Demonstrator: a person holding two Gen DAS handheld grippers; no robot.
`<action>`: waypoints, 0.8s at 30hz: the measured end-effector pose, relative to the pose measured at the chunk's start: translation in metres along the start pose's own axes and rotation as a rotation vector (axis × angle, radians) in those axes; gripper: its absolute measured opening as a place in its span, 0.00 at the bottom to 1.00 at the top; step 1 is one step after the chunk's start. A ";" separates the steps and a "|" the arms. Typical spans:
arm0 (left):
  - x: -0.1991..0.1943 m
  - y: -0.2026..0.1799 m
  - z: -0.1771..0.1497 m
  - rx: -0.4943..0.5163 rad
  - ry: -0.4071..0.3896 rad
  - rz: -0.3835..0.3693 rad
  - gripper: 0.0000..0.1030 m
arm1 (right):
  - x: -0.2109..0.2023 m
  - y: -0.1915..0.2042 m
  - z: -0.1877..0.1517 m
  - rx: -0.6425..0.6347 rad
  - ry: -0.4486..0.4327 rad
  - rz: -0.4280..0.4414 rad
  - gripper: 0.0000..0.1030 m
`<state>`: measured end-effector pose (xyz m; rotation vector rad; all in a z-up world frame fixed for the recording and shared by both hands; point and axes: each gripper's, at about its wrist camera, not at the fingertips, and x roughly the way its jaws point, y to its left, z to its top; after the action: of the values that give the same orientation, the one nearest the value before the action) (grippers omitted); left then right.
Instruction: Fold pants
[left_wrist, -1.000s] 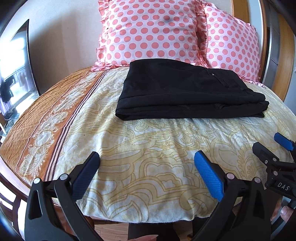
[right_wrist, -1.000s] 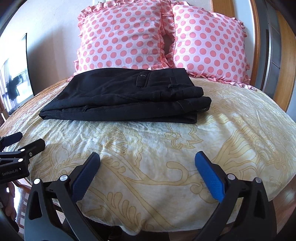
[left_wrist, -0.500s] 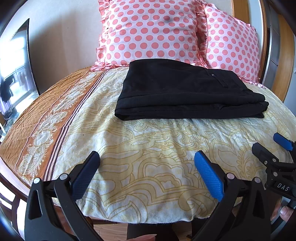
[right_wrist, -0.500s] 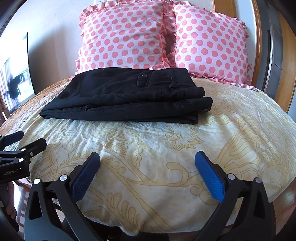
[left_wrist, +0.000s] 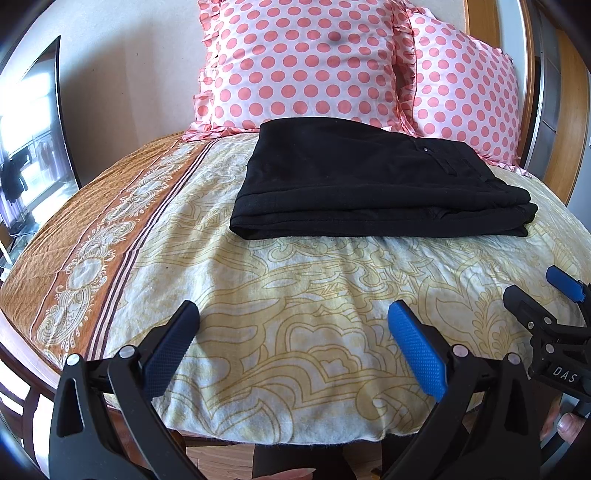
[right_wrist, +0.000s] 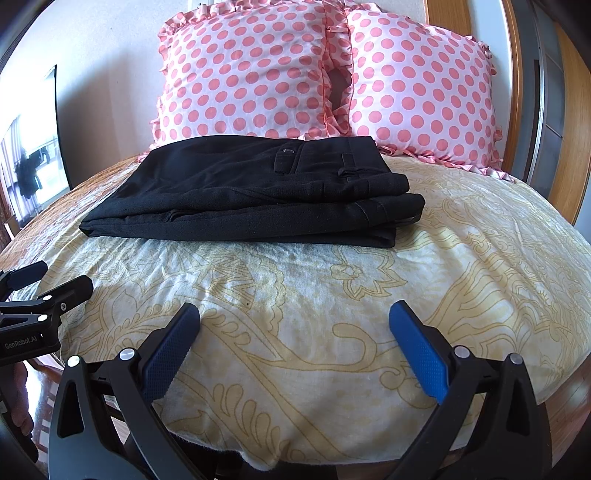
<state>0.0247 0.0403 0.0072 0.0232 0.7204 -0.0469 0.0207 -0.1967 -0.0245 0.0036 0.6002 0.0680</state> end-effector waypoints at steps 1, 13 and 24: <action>0.000 0.000 0.000 0.000 0.000 0.000 0.98 | 0.000 0.000 0.000 0.000 0.000 0.000 0.99; 0.000 0.000 0.000 0.000 0.000 0.000 0.98 | 0.000 0.000 0.000 0.000 -0.001 -0.001 0.99; 0.000 0.001 0.000 0.001 0.000 -0.001 0.98 | 0.000 0.000 -0.001 0.001 -0.002 -0.001 0.99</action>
<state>0.0250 0.0408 0.0068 0.0233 0.7205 -0.0484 0.0202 -0.1963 -0.0250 0.0040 0.5983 0.0668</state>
